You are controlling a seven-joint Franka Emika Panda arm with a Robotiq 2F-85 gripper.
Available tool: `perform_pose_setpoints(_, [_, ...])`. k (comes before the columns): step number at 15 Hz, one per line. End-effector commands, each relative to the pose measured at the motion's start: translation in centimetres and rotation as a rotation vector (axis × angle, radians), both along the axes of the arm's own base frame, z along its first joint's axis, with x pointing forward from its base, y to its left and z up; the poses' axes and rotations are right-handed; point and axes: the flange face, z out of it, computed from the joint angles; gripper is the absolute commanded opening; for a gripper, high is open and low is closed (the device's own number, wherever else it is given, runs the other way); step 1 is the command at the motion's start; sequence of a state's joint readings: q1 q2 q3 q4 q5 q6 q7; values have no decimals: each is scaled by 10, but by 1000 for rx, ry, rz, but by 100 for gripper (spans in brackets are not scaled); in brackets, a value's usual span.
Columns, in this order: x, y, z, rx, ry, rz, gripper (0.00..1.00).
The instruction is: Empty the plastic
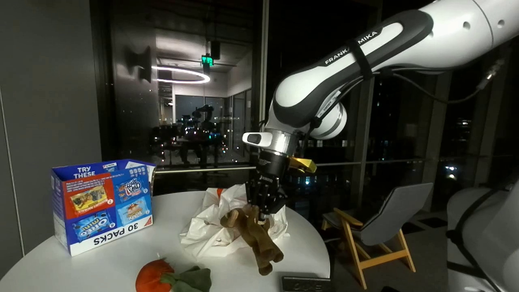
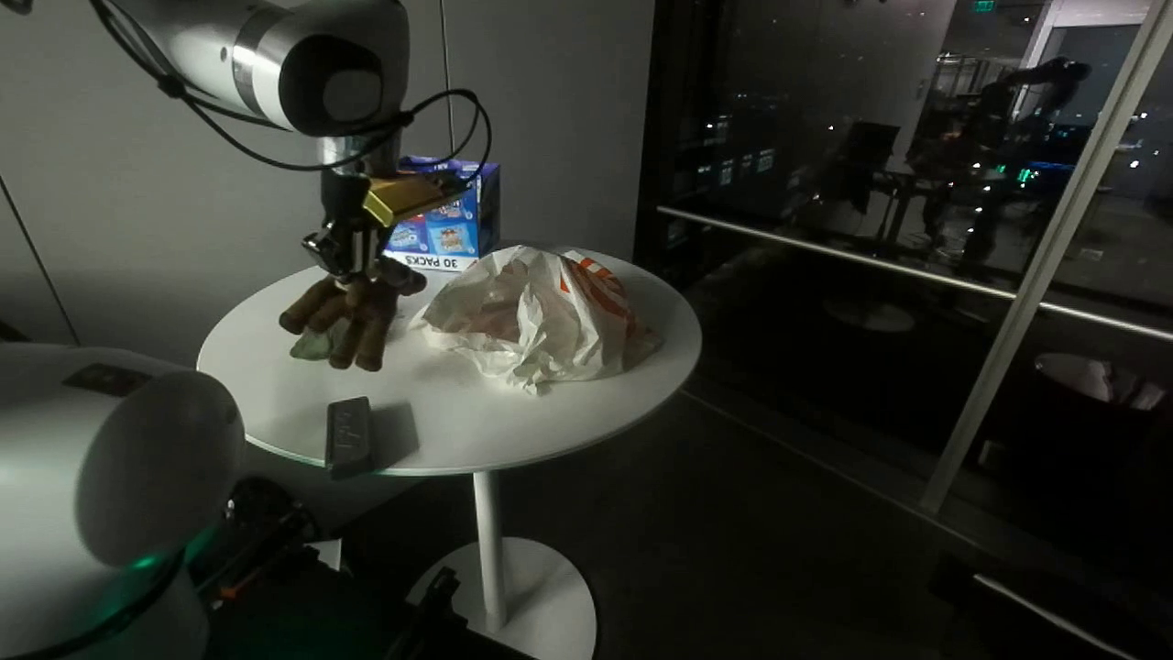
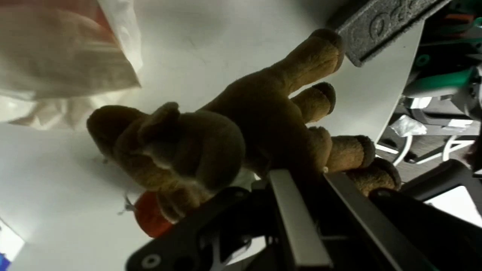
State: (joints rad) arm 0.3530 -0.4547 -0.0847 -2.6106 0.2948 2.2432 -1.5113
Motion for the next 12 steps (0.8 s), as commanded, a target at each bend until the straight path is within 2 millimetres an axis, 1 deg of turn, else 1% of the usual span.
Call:
perform_pose_setpoints(1, [2,42,-15,30,95,175,16])
perform_pose_setpoints(4, [-1,75,-37,26,200,304,16])
perform_pose_setpoints(5, [-1,83,-44,11,241,333,24])
perform_pose_setpoints(6, [1,88,-49,0,269,354,42])
perform_pose_setpoints(8, [5,94,-54,-25,323,369,55])
perform_pose_setpoints(9, [8,96,-55,-38,348,369,64])
perform_pose_setpoints(12, [16,96,-51,-79,359,317,87])
